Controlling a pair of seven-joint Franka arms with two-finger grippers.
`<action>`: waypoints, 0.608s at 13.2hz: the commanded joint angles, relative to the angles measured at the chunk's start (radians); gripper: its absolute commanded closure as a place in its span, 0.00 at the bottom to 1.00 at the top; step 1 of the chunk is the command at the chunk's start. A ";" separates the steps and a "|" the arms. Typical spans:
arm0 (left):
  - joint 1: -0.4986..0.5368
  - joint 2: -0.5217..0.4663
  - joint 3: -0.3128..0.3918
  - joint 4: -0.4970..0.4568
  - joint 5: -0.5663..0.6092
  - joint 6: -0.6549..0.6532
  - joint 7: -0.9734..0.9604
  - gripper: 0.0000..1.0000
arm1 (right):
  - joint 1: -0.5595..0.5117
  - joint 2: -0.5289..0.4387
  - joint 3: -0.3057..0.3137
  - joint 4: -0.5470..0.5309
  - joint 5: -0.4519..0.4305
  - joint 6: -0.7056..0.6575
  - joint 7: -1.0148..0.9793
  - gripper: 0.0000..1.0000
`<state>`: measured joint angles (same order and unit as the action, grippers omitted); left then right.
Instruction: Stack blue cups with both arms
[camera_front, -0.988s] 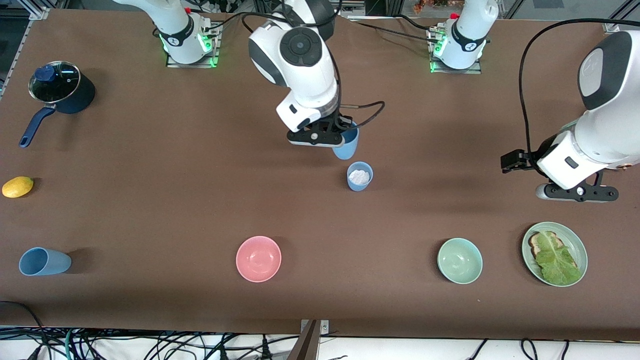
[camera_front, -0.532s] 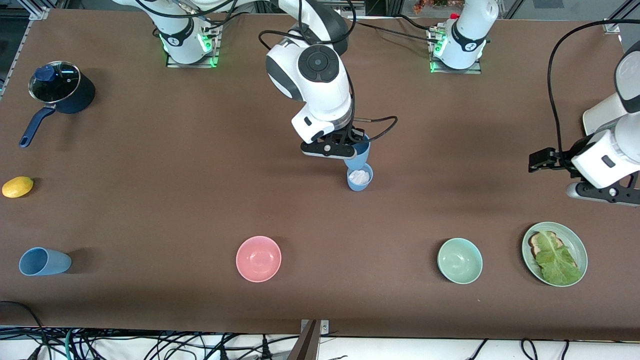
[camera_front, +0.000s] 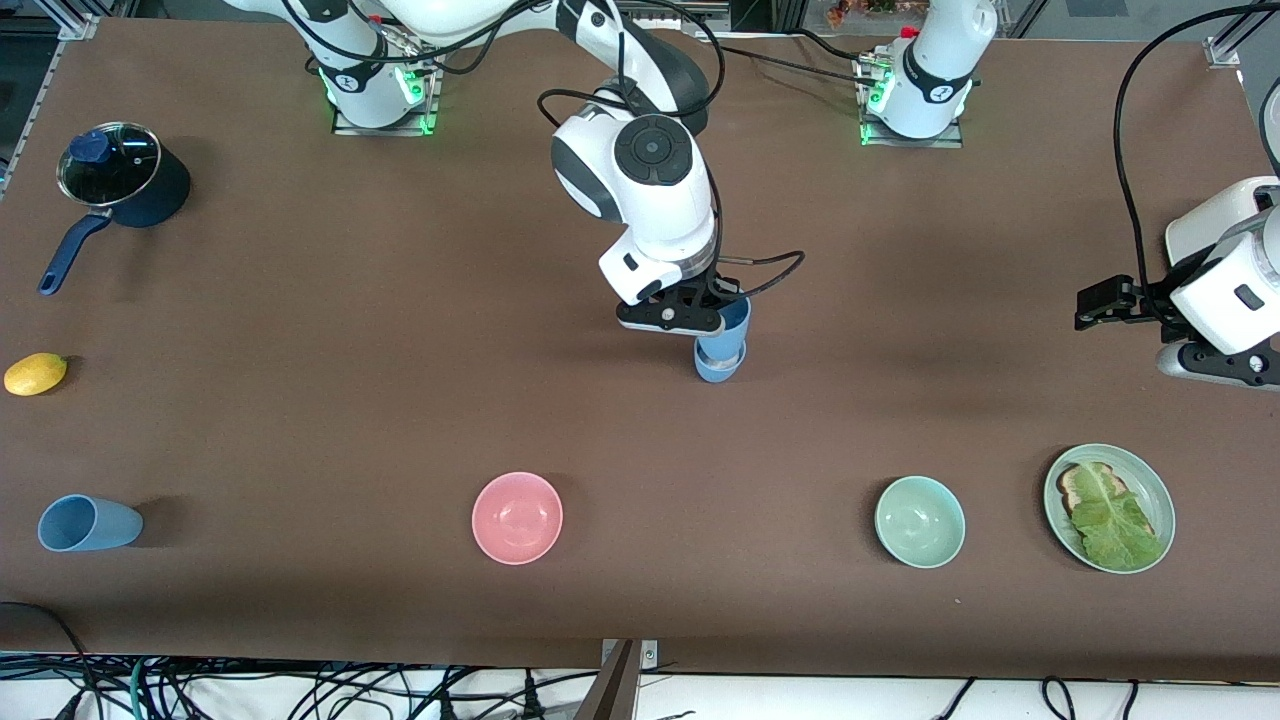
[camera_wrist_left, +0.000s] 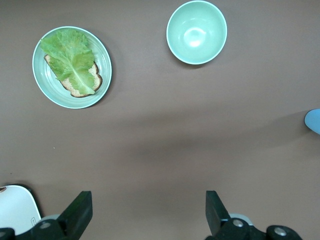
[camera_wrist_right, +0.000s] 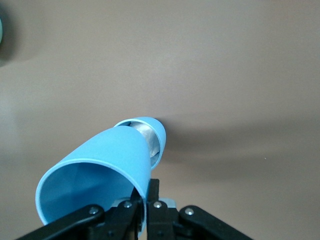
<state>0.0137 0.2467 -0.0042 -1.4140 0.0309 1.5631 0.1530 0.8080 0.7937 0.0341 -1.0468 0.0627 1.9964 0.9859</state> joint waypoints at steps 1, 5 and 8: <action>0.008 -0.033 -0.011 -0.003 0.001 -0.032 0.017 0.00 | 0.014 0.030 -0.019 0.051 0.012 0.007 0.014 1.00; 0.008 -0.078 -0.019 -0.002 -0.002 -0.067 0.017 0.00 | 0.016 0.036 -0.033 0.051 0.012 0.022 0.011 1.00; -0.004 -0.121 -0.022 -0.005 -0.028 -0.072 0.014 0.00 | 0.019 0.045 -0.031 0.051 0.011 0.035 0.017 1.00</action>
<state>0.0115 0.1682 -0.0212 -1.4127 0.0266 1.5093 0.1530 0.8097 0.8074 0.0175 -1.0448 0.0627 2.0270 0.9859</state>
